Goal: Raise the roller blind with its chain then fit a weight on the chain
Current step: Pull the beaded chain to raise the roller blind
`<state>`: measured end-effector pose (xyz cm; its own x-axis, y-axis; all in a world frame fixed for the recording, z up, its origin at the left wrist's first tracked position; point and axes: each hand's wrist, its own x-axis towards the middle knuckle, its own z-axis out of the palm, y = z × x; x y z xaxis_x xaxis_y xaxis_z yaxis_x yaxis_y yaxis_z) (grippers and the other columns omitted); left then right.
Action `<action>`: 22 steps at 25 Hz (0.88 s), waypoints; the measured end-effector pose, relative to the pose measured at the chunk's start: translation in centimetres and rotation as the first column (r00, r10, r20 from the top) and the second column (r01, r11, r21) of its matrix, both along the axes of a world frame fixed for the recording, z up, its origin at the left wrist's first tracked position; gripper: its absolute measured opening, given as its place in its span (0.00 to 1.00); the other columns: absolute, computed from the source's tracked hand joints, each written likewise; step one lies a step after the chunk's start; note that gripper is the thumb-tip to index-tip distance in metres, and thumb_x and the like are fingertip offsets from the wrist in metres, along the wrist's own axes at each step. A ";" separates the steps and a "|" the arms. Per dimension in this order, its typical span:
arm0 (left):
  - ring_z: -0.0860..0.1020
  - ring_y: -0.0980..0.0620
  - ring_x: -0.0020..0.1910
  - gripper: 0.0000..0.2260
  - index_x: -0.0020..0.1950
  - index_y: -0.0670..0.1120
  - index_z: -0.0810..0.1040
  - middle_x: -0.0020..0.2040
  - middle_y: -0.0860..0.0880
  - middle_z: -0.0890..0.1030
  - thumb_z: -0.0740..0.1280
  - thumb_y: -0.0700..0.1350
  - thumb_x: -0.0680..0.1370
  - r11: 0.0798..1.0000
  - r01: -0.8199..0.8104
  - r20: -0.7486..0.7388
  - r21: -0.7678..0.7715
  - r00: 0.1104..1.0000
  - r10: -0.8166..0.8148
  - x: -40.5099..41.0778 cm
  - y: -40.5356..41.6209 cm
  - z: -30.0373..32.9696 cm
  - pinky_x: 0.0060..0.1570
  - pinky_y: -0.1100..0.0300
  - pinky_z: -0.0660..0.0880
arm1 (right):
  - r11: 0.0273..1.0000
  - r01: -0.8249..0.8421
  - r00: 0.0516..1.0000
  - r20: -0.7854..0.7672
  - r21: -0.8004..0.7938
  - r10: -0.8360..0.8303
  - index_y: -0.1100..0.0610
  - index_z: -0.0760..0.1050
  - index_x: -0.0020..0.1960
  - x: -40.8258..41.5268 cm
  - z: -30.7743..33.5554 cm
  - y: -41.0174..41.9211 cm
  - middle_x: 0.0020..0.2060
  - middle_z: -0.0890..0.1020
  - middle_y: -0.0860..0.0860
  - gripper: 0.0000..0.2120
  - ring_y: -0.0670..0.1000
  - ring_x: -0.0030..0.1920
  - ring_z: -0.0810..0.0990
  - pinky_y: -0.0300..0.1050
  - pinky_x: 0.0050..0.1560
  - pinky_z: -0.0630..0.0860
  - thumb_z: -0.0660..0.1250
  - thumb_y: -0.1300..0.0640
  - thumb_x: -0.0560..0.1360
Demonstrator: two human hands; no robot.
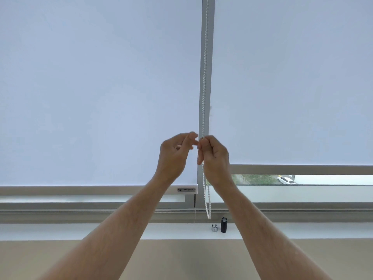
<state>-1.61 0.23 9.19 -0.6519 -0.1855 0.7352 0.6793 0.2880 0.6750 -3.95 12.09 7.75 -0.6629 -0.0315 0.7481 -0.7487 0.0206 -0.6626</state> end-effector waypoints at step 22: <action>0.82 0.57 0.36 0.05 0.40 0.48 0.81 0.33 0.55 0.84 0.72 0.42 0.76 0.992 -0.032 -0.021 -0.124 0.999 0.030 0.8 0.2 -0.9 0.42 0.61 0.78 | 0.991 -0.076 0.997 -0.026 -0.107 0.074 0.52 0.82 0.48 -0.7 5.9 0.5 0.35 0.86 0.51 0.17 0.47 0.36 0.83 0.35 0.40 0.74 0.59 0.44 0.81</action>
<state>-0.81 0.41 8.24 -0.6328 -0.1118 0.7662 0.6812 0.3901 0.6196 -4.67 12.55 13.70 -0.6450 0.0006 0.7641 -0.7598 -0.1067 -0.6413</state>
